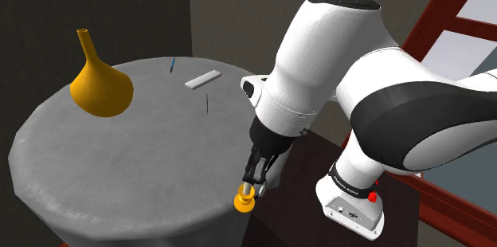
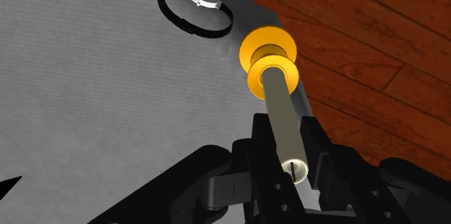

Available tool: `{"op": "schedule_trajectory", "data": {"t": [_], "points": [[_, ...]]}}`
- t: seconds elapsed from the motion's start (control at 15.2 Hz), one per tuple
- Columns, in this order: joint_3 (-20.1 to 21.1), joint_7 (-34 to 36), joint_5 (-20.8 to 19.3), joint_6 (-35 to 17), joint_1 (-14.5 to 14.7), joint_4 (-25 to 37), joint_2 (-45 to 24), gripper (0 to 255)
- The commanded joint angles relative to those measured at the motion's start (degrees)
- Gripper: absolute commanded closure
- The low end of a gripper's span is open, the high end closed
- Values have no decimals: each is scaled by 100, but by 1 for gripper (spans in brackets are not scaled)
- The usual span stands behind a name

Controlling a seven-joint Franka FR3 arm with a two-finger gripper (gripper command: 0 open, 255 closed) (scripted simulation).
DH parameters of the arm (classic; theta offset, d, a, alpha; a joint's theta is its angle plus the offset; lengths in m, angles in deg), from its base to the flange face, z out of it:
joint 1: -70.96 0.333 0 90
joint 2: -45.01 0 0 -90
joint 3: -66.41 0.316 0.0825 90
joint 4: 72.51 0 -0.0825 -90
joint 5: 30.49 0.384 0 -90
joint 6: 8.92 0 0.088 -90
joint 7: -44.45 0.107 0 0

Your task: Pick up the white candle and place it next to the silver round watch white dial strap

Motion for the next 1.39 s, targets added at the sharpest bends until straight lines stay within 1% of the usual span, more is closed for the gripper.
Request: {"op": "schedule_trajectory", "data": {"t": [0.0,0.33,0.79,0.86,1.19,1.32], "points": [[77,7,52,-187,6,-100,-83,255],[260,13,183,-650,22,-351,-298,255],[260,13,182,-650,22,-351,-298,255],[260,13,182,-650,22,-351,-298,0],[259,13,182,-650,22,-351,-298,0],[68,25,75,-135,59,-143,7,0]]}}
